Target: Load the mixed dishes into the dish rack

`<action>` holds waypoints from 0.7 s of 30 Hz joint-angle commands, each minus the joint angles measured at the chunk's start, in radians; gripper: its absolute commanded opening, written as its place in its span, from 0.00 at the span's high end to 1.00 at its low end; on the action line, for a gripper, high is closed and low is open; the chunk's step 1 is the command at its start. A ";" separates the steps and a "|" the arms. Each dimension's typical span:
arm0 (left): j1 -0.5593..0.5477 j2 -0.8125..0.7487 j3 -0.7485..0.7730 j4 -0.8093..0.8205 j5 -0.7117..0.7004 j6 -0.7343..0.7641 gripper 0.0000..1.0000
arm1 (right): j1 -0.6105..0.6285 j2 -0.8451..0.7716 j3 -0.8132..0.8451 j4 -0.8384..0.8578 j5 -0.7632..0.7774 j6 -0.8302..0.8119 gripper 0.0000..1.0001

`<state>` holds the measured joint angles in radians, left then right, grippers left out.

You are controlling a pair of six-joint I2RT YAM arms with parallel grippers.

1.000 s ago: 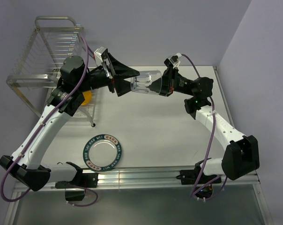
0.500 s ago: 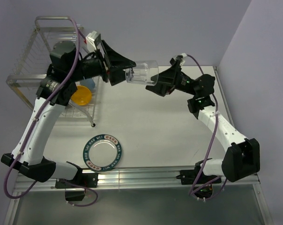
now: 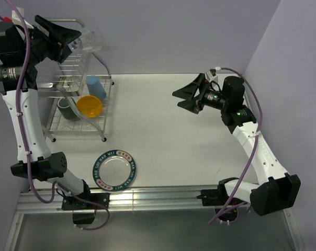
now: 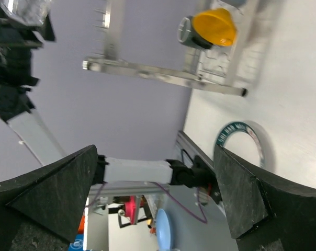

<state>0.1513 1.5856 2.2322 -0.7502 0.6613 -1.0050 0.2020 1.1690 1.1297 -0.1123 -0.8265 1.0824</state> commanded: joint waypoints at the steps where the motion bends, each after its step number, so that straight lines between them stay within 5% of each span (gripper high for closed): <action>1: 0.063 0.017 0.075 0.116 -0.080 0.068 1.00 | 0.020 -0.042 -0.010 -0.144 0.030 -0.108 0.00; 6: 0.117 0.105 0.236 0.031 -0.258 0.127 1.00 | 0.043 -0.075 -0.064 -0.217 0.053 -0.148 0.00; 21: 0.238 0.030 0.129 -0.227 -0.447 0.053 1.00 | 0.099 -0.058 -0.179 -0.176 0.115 -0.197 0.00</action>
<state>0.3714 1.6951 2.3749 -0.9413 0.2516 -0.9035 0.2787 1.1038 0.9623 -0.3332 -0.7395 0.9127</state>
